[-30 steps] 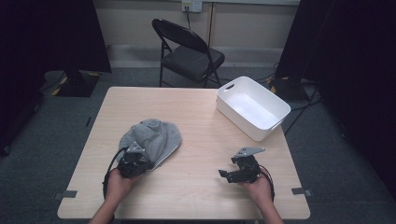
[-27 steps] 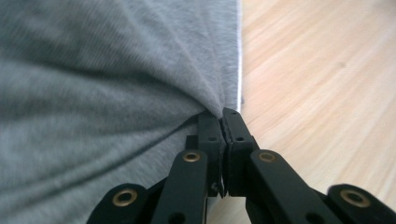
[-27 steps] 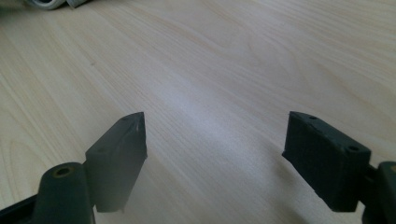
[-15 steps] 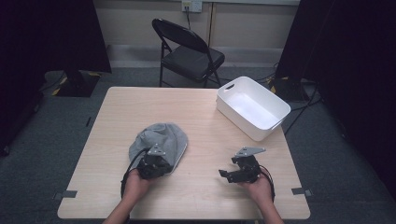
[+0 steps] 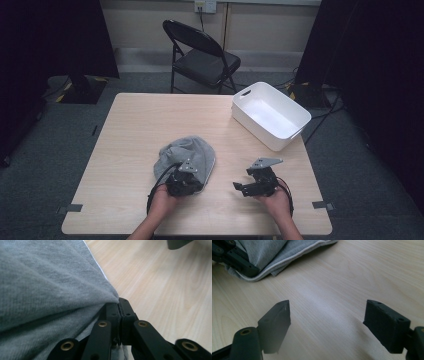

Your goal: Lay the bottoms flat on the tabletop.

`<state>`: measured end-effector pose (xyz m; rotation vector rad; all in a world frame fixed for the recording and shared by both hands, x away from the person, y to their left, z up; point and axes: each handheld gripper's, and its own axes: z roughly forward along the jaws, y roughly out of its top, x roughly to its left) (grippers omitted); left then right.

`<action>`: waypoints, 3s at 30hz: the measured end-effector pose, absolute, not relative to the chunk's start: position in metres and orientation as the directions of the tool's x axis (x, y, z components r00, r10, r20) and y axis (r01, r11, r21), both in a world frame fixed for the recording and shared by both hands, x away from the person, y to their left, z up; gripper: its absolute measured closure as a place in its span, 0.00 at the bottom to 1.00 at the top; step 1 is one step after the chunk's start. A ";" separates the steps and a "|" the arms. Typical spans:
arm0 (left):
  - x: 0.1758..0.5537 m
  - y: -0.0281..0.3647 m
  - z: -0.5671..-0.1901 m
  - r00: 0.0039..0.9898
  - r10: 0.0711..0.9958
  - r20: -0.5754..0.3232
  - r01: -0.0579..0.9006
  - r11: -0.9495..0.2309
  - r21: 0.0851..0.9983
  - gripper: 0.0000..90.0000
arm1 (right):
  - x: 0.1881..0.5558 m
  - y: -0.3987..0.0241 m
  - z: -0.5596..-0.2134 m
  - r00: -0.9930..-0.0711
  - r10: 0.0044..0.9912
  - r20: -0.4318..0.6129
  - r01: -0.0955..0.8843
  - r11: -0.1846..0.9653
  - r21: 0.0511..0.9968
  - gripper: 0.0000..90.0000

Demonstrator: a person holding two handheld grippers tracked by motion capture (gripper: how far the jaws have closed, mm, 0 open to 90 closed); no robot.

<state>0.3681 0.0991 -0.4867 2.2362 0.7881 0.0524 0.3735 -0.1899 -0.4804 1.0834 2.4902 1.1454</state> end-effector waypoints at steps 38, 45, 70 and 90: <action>0.354 0.114 -0.456 0.851 0.493 -0.184 0.459 -0.526 0.716 0.70 | 0.370 -0.187 -0.478 -0.741 0.662 0.112 0.517 0.456 0.724 0.25; 0.356 0.153 -0.446 0.810 0.562 -0.165 0.487 -0.491 0.722 0.70 | 0.368 -0.181 -0.476 -0.761 0.639 0.109 0.498 0.468 0.730 0.27; 0.349 0.188 -0.486 0.747 0.647 -0.151 0.554 -0.481 0.679 0.44 | 0.367 -0.177 -0.477 -0.768 0.634 0.085 0.489 0.497 0.717 0.27; 0.345 0.175 -0.479 0.770 0.619 -0.153 0.557 -0.537 0.634 0.99 | 0.368 -0.177 -0.479 -0.766 0.637 0.083 0.494 0.501 0.711 0.27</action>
